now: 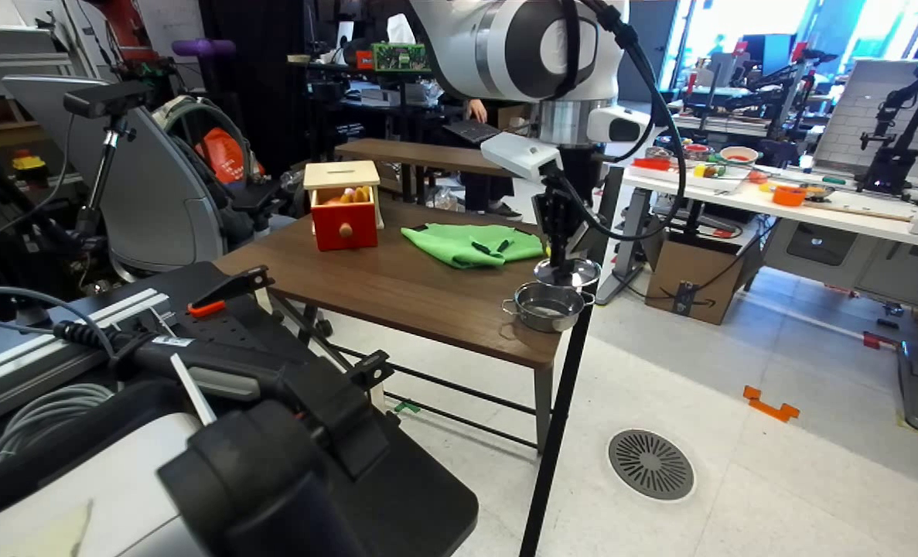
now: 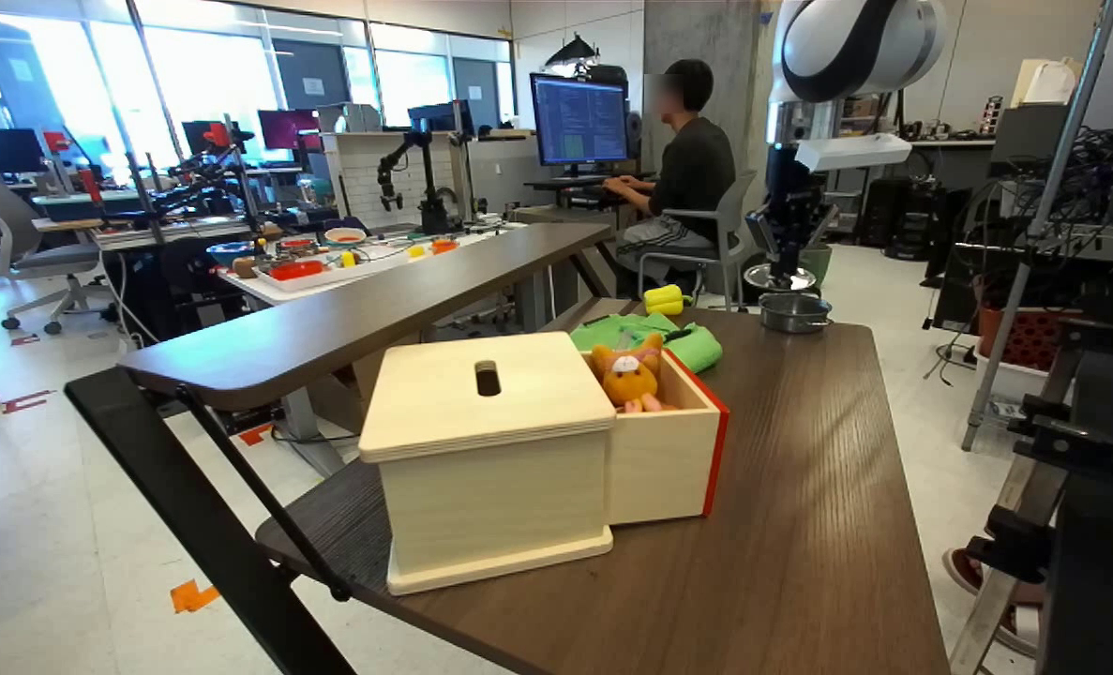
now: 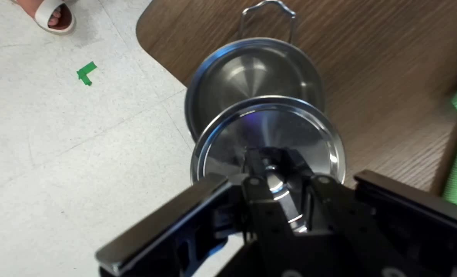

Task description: Remove the lid from the pot and put it on the table

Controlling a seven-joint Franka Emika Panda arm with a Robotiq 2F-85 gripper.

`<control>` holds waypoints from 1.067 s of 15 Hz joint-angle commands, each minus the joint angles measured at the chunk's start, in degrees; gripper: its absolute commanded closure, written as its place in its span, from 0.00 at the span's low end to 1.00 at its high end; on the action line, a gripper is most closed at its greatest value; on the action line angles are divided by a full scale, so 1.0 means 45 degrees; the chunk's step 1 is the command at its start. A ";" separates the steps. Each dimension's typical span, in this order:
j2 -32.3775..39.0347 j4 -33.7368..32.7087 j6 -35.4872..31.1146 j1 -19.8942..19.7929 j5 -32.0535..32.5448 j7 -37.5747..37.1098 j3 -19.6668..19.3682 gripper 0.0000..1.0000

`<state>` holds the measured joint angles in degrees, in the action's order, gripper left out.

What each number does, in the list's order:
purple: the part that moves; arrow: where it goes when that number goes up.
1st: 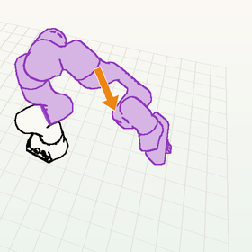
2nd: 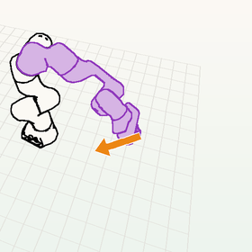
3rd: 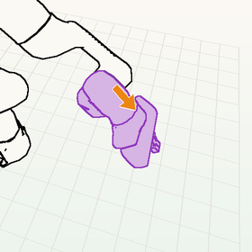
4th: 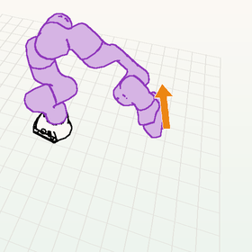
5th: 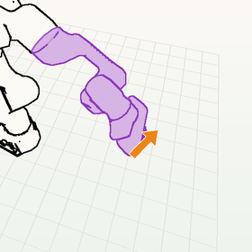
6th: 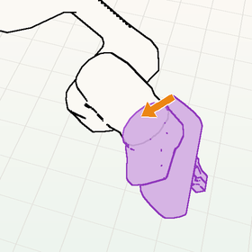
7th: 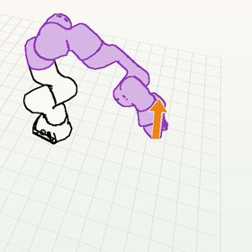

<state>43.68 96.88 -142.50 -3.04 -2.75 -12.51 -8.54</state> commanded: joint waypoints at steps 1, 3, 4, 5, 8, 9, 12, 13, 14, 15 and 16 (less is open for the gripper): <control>-0.0969 0.1095 -0.0263 0.0462 0.0190 0.0324 0.0495 0.95; -0.1125 0.1409 -0.0235 0.0736 0.0167 0.0546 0.0889 0.95; -0.1167 0.1539 -0.0207 0.0885 0.0165 0.0613 0.1070 0.95; -0.1147 0.1624 -0.0162 0.1000 0.0151 0.0713 0.1243 0.95; -0.1075 0.1919 -0.0109 0.1294 0.0171 0.0896 0.1541 0.95; -0.1106 0.2059 -0.0067 0.1320 0.0143 0.0973 0.1617 0.95; -0.1253 0.2494 -0.0016 0.1293 0.0065 0.1156 0.1697 0.95; -0.1329 0.2668 -0.0012 0.1243 0.0039 0.1215 0.1696 0.95; -0.1396 0.2810 -0.0015 0.1234 0.0055 0.1225 0.1659 0.95; -0.1418 0.2940 -0.0078 0.1176 0.0044 0.1274 0.1643 0.95; -0.1458 0.3043 -0.0091 0.1155 0.0054 0.1253 0.1603 0.95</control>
<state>39.90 107.24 -142.50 3.06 -2.64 -8.05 -1.45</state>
